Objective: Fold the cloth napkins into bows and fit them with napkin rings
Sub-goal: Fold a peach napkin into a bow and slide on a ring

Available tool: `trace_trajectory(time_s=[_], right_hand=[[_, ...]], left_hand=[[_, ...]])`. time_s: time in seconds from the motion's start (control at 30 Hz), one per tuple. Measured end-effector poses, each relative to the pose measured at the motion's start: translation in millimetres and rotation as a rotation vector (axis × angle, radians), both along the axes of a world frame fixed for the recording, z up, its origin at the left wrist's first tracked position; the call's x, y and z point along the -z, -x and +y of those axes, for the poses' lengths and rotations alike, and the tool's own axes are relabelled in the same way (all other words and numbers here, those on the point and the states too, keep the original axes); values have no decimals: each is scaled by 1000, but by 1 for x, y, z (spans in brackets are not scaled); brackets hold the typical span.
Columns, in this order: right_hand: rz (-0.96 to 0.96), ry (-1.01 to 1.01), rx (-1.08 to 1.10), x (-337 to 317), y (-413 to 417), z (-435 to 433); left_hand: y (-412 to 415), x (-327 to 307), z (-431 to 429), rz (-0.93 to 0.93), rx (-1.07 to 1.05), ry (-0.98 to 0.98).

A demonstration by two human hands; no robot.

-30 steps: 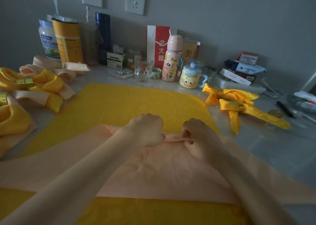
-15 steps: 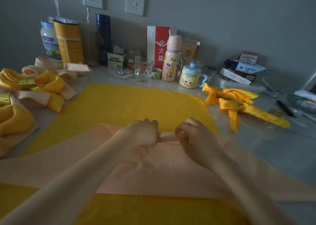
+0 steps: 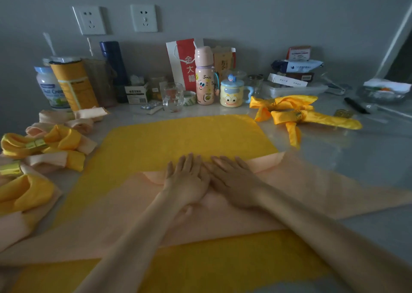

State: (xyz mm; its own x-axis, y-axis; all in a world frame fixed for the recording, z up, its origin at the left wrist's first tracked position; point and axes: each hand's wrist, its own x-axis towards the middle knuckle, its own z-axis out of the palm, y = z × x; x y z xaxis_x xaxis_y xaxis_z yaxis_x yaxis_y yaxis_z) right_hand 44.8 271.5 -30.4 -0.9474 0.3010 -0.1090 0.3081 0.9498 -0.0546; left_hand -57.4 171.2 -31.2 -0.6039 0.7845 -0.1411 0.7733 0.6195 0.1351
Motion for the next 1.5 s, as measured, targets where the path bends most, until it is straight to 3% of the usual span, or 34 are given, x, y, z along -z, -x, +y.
trace_trajectory(time_s=[0.33,0.6,0.73,0.8,0.93,1.0,1.23,1.5], right_hand=[[11,99,163,0,-30,23],[315,232,197,4,-40,32],[535,407,146,-4,-39,30],[515,412,138,-6,-35,32],[178,230,145,-2,-24,35],[101,191,154,-3,-21,37],[390,206,125,1,-23,43],[413,153,114,-4,-25,42]], left_hand=[[14,-1,-14,-48,-22,15],[24,-1,-22,-193,81,-174],[29,1,-21,-205,101,-216],[28,-1,-21,-203,99,-246],[26,-5,-23,-203,118,-302],[25,-8,-24,-192,101,-321],[22,-7,-23,-164,36,-404],[15,-8,-18,-43,50,-419]])
